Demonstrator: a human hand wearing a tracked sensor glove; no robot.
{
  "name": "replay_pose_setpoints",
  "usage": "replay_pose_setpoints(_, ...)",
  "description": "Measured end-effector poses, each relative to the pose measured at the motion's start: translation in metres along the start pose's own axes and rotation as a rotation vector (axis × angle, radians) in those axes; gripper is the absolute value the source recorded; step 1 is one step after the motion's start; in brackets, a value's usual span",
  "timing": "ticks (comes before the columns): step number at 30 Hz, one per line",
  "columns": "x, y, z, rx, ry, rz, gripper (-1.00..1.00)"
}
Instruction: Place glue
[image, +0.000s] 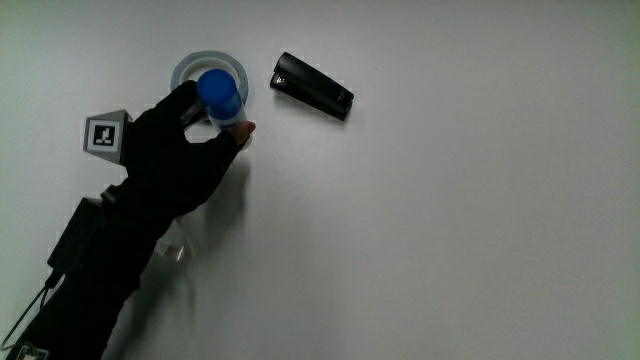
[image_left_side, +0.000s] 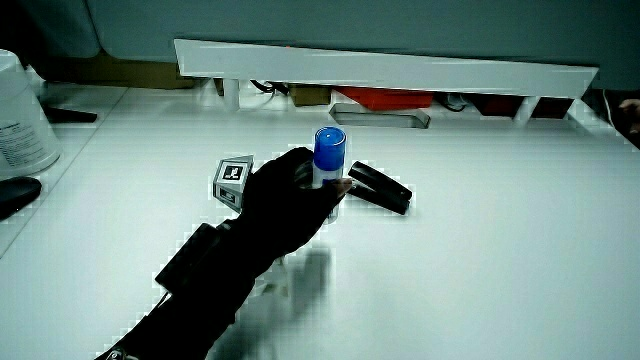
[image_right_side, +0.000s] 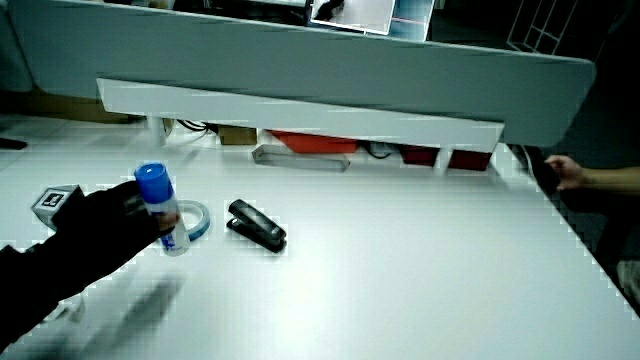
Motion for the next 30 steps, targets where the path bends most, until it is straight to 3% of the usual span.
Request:
replay_pose_setpoints(5,-0.012,0.008,0.002,0.030,0.015,0.038,0.00)
replay_pose_setpoints(6,-0.015,0.009,0.002,0.029,0.022,0.068,0.00)
replay_pose_setpoints(8,-0.020,0.011,0.000,0.034,0.009,0.051,0.00)
replay_pose_setpoints(18,-0.037,0.011,-0.005,0.075,0.074,0.118,0.00)
replay_pose_setpoints(20,-0.039,0.010,-0.005,0.084,0.051,0.084,0.00)
replay_pose_setpoints(21,-0.040,0.010,-0.005,0.084,0.080,0.108,0.00)
replay_pose_setpoints(22,-0.038,0.011,-0.006,0.074,0.048,0.089,0.00)
replay_pose_setpoints(24,-0.041,0.011,-0.006,0.079,0.068,0.106,0.00)
replay_pose_setpoints(26,-0.037,0.010,-0.007,0.080,0.040,0.106,0.00)
replay_pose_setpoints(29,-0.042,0.009,-0.007,0.077,0.051,0.116,0.00)
replay_pose_setpoints(30,-0.041,0.008,-0.007,0.071,0.043,0.123,-0.14)
